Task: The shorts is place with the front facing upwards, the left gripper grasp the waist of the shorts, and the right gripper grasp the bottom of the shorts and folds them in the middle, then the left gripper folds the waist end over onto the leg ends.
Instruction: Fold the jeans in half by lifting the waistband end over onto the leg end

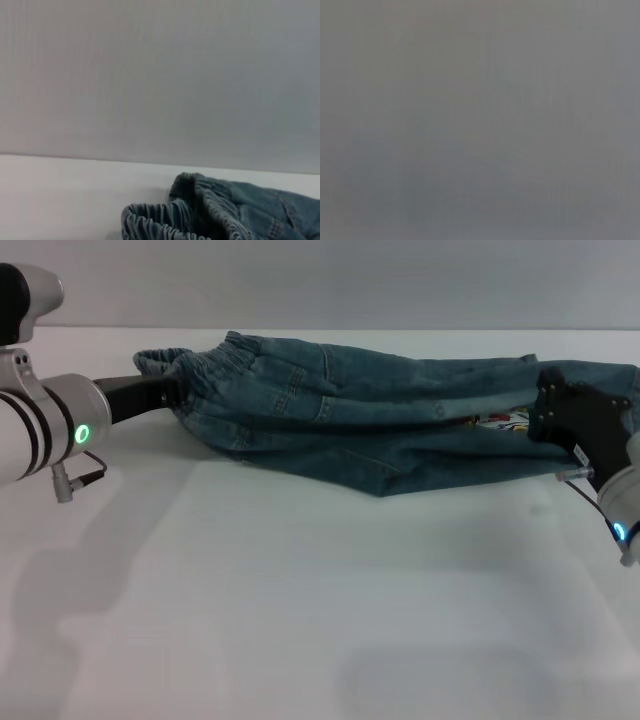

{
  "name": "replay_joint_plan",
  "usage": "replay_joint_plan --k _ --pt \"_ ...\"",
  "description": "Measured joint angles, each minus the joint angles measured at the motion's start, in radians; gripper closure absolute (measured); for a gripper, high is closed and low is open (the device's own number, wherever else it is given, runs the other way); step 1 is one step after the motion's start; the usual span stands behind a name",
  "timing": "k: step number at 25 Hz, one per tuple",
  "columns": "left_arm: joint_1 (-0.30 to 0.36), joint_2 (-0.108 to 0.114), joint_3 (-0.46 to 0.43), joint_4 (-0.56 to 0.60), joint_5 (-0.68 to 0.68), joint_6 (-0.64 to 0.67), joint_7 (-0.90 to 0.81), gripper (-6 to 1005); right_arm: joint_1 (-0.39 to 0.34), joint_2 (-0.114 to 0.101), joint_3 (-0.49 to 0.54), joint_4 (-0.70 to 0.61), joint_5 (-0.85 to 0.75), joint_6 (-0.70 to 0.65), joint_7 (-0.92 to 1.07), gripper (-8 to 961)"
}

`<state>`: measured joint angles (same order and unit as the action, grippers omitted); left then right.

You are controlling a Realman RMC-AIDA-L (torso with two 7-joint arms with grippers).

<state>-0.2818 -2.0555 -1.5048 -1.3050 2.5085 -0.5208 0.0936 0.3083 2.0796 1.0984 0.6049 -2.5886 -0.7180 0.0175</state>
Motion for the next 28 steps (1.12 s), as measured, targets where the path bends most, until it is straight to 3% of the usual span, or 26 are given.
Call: replay_joint_plan --k 6,28 --pt "0.022 -0.001 0.007 -0.079 0.000 -0.036 0.000 862 0.066 -0.003 0.005 -0.074 0.002 0.026 0.066 954" --pt "0.058 -0.002 0.083 -0.320 -0.010 -0.120 0.000 861 0.160 0.003 -0.017 -0.107 0.002 0.095 0.091 954"
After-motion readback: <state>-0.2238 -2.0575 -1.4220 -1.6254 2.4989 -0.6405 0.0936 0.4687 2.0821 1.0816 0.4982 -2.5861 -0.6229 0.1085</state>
